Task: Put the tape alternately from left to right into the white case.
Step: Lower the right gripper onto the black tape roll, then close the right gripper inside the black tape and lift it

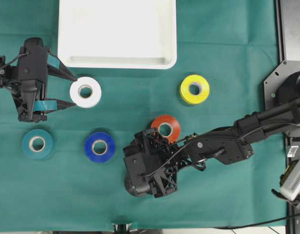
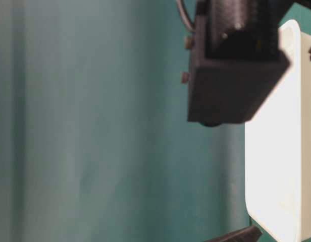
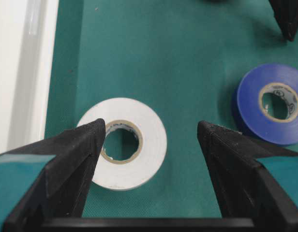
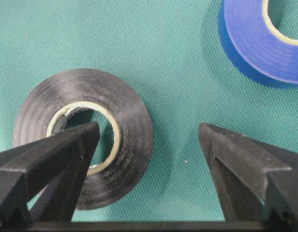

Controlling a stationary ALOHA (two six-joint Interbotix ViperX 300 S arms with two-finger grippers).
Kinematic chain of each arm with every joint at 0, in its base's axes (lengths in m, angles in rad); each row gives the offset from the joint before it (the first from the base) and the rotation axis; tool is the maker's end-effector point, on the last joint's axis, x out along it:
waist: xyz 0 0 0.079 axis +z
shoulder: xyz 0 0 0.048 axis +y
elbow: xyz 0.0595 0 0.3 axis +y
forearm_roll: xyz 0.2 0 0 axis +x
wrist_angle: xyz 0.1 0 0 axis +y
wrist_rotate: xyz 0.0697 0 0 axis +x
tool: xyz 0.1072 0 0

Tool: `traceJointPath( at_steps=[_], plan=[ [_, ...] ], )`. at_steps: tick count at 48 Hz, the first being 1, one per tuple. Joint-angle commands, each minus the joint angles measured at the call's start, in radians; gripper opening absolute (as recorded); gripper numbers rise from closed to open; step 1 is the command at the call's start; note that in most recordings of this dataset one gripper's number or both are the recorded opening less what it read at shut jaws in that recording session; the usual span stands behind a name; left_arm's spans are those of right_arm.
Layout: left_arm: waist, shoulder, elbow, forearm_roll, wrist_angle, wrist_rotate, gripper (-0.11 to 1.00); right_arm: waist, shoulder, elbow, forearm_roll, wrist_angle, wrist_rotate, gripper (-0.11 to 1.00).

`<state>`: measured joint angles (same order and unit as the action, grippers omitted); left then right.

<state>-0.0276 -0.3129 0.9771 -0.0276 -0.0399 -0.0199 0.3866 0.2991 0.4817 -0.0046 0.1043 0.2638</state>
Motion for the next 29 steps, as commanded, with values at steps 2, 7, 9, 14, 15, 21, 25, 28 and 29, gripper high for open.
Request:
traceJointPath(
  at_steps=[2, 7, 9, 14, 15, 21, 25, 28, 29],
  plan=[
    [-0.005, -0.008, -0.008, 0.0, -0.006, -0.005, 0.8, 0.003, -0.009, -0.025, -0.002, -0.003, -0.002, 0.59],
    [-0.005, -0.008, -0.005, -0.002, -0.006, -0.009, 0.8, 0.003, -0.011, -0.029, -0.017, -0.003, -0.002, 0.33],
    [-0.005, -0.006, -0.003, -0.002, -0.006, -0.009, 0.8, 0.003, -0.012, -0.031, -0.023, -0.003, -0.002, 0.24],
    [-0.005, -0.008, 0.0, -0.002, -0.006, -0.009, 0.8, 0.003, -0.018, -0.034, -0.028, -0.003, -0.002, 0.03],
    [-0.005, -0.008, 0.0, -0.002, -0.006, -0.009, 0.8, 0.003, -0.02, -0.034, -0.029, -0.003, -0.002, 0.01],
    [-0.005, -0.008, 0.0, 0.0, -0.006, -0.009, 0.8, 0.003, -0.034, -0.034, -0.028, -0.002, -0.002, 0.02],
    [-0.005, -0.008, 0.0, -0.002, -0.005, -0.009, 0.8, 0.003, -0.044, -0.032, -0.029, -0.002, -0.003, 0.02],
    [-0.005, -0.008, 0.0, 0.0, -0.006, -0.009, 0.8, 0.003, -0.049, -0.032, -0.028, 0.003, -0.002, 0.02],
    [-0.005, -0.008, 0.0, 0.0, -0.006, -0.009, 0.8, 0.005, -0.052, -0.031, -0.029, 0.005, -0.002, 0.01]
  ],
)
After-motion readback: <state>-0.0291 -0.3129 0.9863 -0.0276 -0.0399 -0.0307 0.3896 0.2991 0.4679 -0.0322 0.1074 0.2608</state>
